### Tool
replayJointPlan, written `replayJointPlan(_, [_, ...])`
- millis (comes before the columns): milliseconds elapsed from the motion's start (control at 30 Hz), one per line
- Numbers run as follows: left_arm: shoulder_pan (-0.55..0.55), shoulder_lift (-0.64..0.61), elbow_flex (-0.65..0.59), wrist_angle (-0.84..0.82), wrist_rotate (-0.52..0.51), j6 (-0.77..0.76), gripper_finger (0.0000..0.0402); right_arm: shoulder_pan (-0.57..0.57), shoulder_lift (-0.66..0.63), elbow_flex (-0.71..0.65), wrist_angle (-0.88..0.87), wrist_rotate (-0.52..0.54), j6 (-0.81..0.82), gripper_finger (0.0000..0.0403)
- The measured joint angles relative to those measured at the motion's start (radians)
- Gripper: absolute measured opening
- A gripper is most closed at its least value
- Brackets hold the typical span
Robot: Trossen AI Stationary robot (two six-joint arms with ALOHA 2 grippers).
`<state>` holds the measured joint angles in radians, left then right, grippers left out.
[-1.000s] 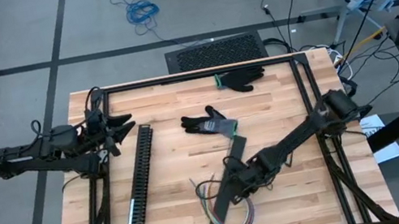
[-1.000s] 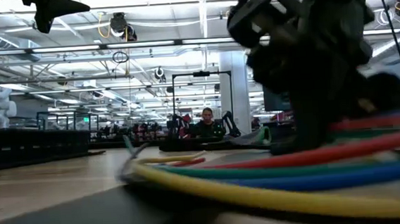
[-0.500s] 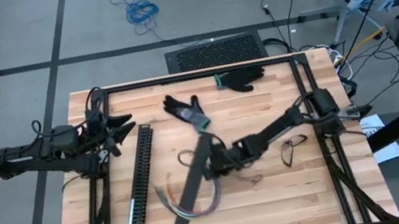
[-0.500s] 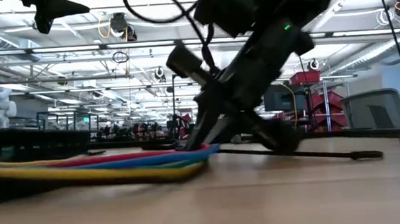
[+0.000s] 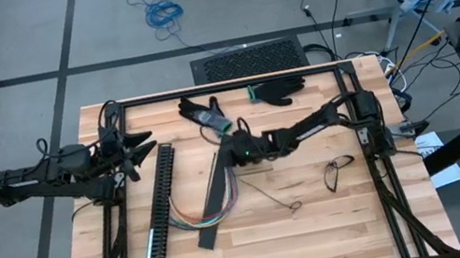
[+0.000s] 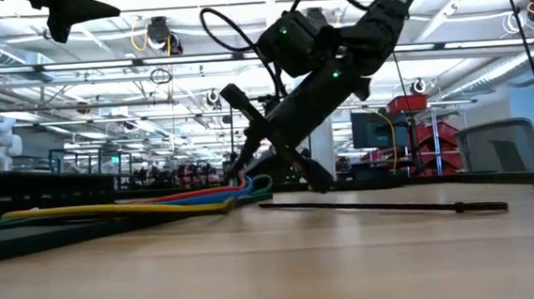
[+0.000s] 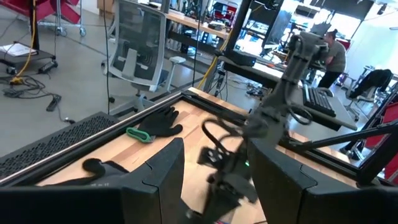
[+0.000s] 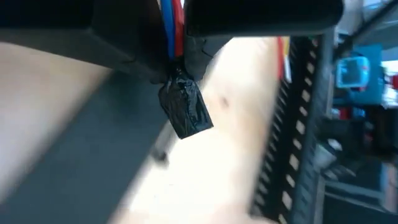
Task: Ziptie cables
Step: Put the cable wire on the table
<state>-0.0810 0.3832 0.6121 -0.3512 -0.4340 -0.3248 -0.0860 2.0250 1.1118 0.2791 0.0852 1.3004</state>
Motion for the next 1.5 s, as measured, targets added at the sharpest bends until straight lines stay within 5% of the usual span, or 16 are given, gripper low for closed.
replayJointPlan(267, [0.000, 0.000, 0.017, -0.002, 0.005, 0.004, 0.0173, -0.056, -0.138, 0.002, 0.163, -0.005, -0.166, 0.0017])
replayJointPlan(633, [0.000, 0.000, 0.080, 0.002, -0.043, 0.073, 0.0173, 0.040, -0.658, 0.002, -0.020, 0.027, -0.394, 0.0017])
replayJointPlan(733, [0.000, 0.000, 0.080, 0.002, -0.046, 0.071, 0.0173, 0.118, -0.808, 0.003, -0.149, 0.154, -0.428, 0.0017])
replayJointPlan(967, [0.000, 0.036, 0.081, 0.077, -0.038, 0.019, 0.0173, 0.264, -1.071, 0.003, -0.477, 0.653, -0.536, 0.0017])
replayJointPlan(1233, [0.000, 0.267, 0.082, 0.172, 0.077, 0.023, 0.0173, 0.278, -1.053, 0.002, -0.882, 0.718, -0.291, 0.0017])
replayJointPlan(1333, [0.007, 0.395, 0.082, 0.298, 0.129, 0.023, 0.0173, 0.272, -1.023, 0.002, -0.904, 0.720, -0.272, 0.0017])
replayJointPlan(1500, [0.051, 0.637, 0.082, 0.577, 0.383, -0.065, 0.0173, 0.232, -1.006, 0.003, -0.916, 0.735, -0.309, 0.0017])
